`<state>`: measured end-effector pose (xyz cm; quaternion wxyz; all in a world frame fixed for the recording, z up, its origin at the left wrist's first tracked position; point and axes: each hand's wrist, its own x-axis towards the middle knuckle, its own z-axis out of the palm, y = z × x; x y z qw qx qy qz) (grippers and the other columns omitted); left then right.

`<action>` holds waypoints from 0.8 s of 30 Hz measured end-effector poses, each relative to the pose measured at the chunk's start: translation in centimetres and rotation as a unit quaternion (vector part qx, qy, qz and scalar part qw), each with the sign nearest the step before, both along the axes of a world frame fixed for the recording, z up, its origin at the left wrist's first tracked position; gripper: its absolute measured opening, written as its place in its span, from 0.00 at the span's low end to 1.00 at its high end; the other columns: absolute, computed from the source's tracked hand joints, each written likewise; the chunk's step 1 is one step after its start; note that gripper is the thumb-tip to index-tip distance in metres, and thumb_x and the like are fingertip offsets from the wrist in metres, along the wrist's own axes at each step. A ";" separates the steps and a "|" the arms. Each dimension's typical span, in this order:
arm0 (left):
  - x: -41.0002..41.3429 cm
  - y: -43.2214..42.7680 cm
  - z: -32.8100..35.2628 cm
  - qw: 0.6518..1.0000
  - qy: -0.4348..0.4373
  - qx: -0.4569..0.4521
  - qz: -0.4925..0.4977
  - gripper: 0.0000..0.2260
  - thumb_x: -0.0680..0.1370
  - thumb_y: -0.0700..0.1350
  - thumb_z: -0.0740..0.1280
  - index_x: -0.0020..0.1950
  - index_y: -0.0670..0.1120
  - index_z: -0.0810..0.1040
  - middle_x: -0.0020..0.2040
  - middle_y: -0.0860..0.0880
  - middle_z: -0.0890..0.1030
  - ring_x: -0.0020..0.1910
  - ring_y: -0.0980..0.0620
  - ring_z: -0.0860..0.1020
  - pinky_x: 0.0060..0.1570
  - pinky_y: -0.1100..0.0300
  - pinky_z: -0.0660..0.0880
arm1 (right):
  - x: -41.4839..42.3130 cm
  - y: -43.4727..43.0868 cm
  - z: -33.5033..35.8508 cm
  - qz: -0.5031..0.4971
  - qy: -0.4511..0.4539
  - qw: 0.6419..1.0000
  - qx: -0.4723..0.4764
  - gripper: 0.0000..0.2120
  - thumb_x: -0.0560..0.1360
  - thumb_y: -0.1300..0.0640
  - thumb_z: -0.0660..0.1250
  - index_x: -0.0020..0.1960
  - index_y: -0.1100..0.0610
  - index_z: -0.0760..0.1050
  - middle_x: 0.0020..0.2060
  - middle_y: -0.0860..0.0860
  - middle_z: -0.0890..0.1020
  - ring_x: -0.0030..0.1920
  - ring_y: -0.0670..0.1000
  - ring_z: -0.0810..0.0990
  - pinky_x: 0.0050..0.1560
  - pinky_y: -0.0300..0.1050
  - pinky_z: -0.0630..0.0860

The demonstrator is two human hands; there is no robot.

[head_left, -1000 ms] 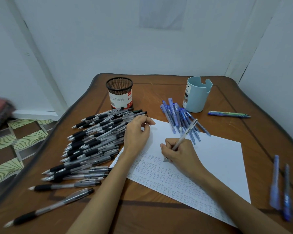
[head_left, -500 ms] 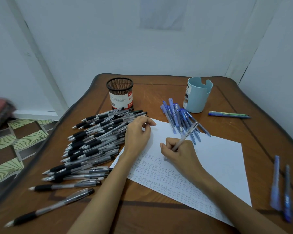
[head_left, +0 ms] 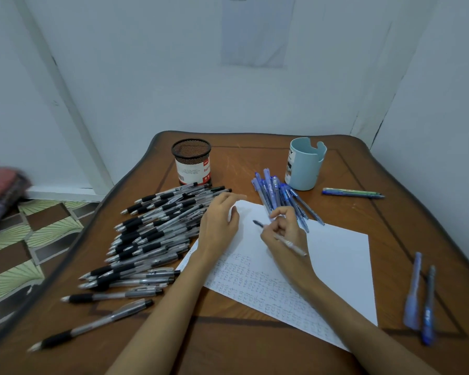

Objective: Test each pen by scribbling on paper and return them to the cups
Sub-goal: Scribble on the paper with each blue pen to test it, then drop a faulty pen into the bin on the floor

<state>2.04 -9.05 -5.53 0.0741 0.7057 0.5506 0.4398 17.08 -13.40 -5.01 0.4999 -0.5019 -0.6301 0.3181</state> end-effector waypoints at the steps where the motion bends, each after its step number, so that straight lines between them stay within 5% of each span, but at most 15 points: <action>1: 0.0 -0.3 0.1 1.000 -0.004 -0.006 0.006 0.15 0.77 0.33 0.61 0.58 0.46 0.79 0.57 0.50 0.79 0.59 0.53 0.74 0.51 0.66 0.67 | 0.0 -0.2 0.1 0.006 -0.021 1.000 0.021 0.08 0.75 0.63 0.65 0.46 0.51 0.71 0.34 0.50 0.76 0.34 0.45 0.75 0.32 0.31 0.71; 3: -0.1 -0.9 0.2 0.999 -0.020 -0.024 0.022 0.15 0.78 0.35 0.61 0.61 0.46 0.78 0.60 0.49 0.78 0.62 0.52 0.72 0.56 0.65 0.66 | -0.2 -0.5 0.2 0.011 -0.062 0.997 0.052 0.03 0.74 0.58 0.65 0.47 0.55 0.76 0.39 0.47 0.80 0.40 0.42 0.78 0.39 0.29 0.73; 6: -0.4 -2.1 0.8 0.999 -0.029 -0.025 0.038 0.15 0.79 0.39 0.61 0.65 0.46 0.76 0.63 0.48 0.76 0.64 0.51 0.70 0.63 0.60 0.66 | -0.3 -1.1 0.2 0.002 -0.093 0.994 0.066 0.09 0.74 0.55 0.66 0.52 0.57 0.80 0.47 0.50 0.83 0.45 0.44 0.80 0.43 0.28 0.74; 13: -4.1 -7.1 4.2 0.998 0.026 -0.020 0.061 0.17 0.79 0.43 0.63 0.68 0.46 0.72 0.68 0.47 0.72 0.69 0.49 0.67 0.70 0.52 0.63 | -4.3 -5.1 2.7 -0.005 -0.155 0.987 0.052 0.17 0.77 0.55 0.64 0.65 0.52 0.74 0.59 0.49 0.80 0.55 0.46 0.78 0.51 0.31 0.69; 19: -10.9 -13.2 6.6 0.988 0.025 -0.048 0.147 0.20 0.80 0.49 0.61 0.72 0.50 0.66 0.73 0.50 0.65 0.74 0.52 0.58 0.73 0.53 0.56 | -9.9 -10.0 4.7 0.054 -0.142 0.987 0.060 0.13 0.75 0.52 0.67 0.59 0.51 0.71 0.51 0.46 0.81 0.45 0.43 0.77 0.41 0.24 0.68; 24: -16.8 -19.1 7.6 0.984 0.025 -0.048 0.172 0.19 0.79 0.49 0.63 0.69 0.45 0.71 0.68 0.45 0.71 0.68 0.47 0.67 0.69 0.53 0.63 | -14.7 -14.2 5.9 0.110 -0.162 0.974 0.112 0.07 0.74 0.56 0.68 0.52 0.51 0.73 0.41 0.45 0.80 0.38 0.42 0.76 0.32 0.27 0.66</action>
